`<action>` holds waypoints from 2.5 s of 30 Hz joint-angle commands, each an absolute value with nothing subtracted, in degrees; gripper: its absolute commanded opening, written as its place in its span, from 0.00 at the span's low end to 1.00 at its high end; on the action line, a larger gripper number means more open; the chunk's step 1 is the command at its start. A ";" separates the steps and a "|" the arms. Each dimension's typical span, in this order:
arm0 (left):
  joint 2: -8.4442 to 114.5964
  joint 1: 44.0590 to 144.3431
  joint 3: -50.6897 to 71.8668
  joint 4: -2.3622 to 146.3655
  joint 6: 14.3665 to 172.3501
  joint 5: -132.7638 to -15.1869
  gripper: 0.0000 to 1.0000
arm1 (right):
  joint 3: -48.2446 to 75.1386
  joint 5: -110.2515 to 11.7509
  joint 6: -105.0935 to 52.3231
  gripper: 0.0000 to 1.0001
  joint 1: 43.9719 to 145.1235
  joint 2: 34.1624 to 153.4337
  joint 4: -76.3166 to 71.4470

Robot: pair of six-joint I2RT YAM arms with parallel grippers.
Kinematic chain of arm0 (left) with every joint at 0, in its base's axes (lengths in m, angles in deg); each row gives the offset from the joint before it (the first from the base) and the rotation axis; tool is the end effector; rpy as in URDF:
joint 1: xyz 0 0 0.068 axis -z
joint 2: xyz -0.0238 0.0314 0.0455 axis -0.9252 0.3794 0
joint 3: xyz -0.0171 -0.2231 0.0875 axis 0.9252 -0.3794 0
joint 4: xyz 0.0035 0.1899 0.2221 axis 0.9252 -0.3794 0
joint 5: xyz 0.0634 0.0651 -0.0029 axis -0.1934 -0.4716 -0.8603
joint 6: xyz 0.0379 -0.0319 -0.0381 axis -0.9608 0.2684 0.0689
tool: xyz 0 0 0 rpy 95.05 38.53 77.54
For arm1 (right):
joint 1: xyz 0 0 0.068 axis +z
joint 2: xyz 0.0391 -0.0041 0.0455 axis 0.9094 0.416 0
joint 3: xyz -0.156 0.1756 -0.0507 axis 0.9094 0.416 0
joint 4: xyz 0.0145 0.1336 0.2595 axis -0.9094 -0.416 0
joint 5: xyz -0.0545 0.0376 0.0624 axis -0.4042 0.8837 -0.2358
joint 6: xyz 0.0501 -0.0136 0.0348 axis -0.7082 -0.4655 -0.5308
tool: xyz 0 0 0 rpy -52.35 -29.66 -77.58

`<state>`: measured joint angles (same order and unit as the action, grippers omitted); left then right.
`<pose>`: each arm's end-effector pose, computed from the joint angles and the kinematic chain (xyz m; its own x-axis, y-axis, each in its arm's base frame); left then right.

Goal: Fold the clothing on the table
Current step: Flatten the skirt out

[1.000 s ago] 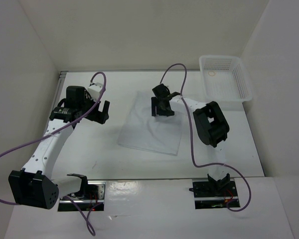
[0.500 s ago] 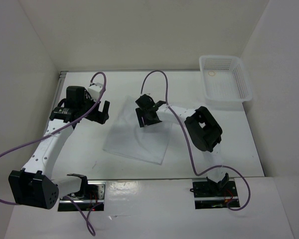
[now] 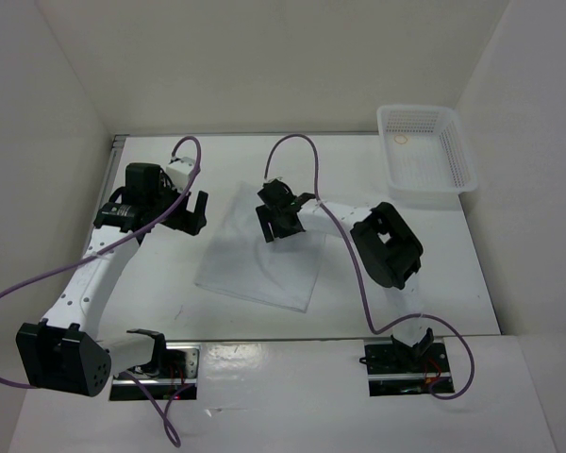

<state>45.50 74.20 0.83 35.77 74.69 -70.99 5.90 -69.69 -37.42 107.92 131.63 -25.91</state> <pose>0.3052 -0.0442 0.2833 -0.5956 0.1896 -0.7806 0.3365 0.9413 -0.0281 0.3407 0.2978 0.0975 -0.7833 -0.3124 -0.5374 -0.3537 0.9349 -0.0281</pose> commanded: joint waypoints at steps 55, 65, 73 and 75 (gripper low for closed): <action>66.16 83.61 12.83 35.71 72.29 -70.12 0.92 | 18.49 -55.75 -19.57 0.68 92.32 101.31 -32.08; 84.17 81.32 22.87 36.85 71.76 -66.94 0.70 | 20.53 -52.15 -19.04 0.49 87.40 99.82 -32.07; 90.79 81.32 26.57 35.62 70.70 -62.64 0.69 | 21.14 -50.91 -17.99 0.49 87.39 100.96 -32.07; 90.79 81.32 26.05 35.01 70.70 -62.64 0.68 | 21.14 -50.91 -17.99 0.49 87.39 100.96 -32.07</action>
<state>91.07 81.29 24.37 35.62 72.43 -65.72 20.37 -52.01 -18.90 87.62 101.66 -32.73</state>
